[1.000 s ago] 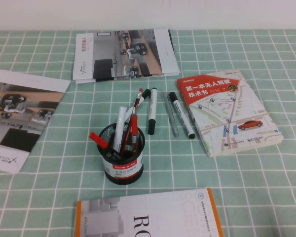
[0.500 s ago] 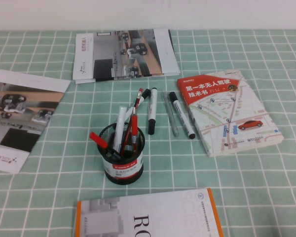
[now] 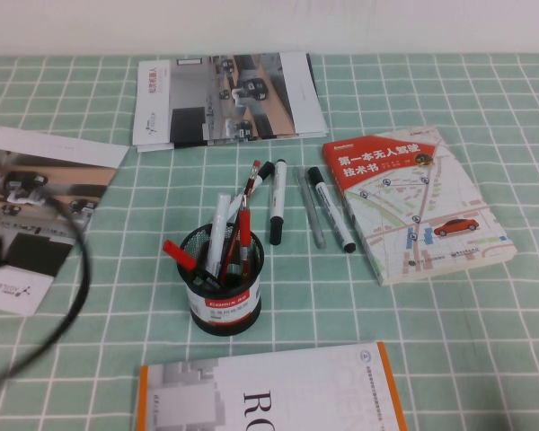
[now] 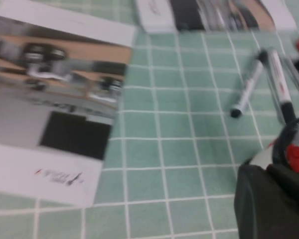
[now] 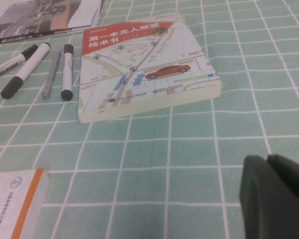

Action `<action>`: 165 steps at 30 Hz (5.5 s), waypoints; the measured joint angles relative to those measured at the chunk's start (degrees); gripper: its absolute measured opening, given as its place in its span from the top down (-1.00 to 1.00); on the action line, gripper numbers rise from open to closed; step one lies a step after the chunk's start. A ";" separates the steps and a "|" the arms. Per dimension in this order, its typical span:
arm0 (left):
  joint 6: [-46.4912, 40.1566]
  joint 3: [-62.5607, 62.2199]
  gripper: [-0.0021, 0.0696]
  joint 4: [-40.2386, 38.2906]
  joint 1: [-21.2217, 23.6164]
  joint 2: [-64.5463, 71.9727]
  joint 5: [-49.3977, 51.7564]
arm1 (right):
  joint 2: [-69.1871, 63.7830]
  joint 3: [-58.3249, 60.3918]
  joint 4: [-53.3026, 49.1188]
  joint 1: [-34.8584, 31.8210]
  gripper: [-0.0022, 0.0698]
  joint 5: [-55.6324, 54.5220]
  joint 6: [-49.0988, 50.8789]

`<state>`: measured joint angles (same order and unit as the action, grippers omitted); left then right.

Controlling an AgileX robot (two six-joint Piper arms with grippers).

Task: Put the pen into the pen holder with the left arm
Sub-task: Pick up the pen on the table, then place the pen onto the pen holder

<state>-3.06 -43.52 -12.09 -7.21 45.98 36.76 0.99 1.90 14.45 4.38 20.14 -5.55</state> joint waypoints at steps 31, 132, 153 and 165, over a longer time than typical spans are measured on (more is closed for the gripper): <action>-11.81 -77.57 0.95 -1.61 -10.82 73.85 33.97 | 0.00 0.00 0.00 0.00 1.00 0.00 0.00; -13.12 -96.60 0.64 8.11 -20.42 63.74 35.80 | 0.00 0.00 0.00 0.00 1.00 0.00 0.00; -11.34 -71.22 0.64 13.35 -23.97 44.51 22.80 | 0.00 0.00 0.00 0.00 1.00 0.00 0.00; -7.67 -21.42 0.64 14.27 -24.82 18.96 -19.36 | 0.00 0.00 0.00 0.00 1.00 0.00 0.00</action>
<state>-10.74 -64.94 2.17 -32.03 64.94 17.40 0.99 1.90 14.45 4.38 20.14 -5.55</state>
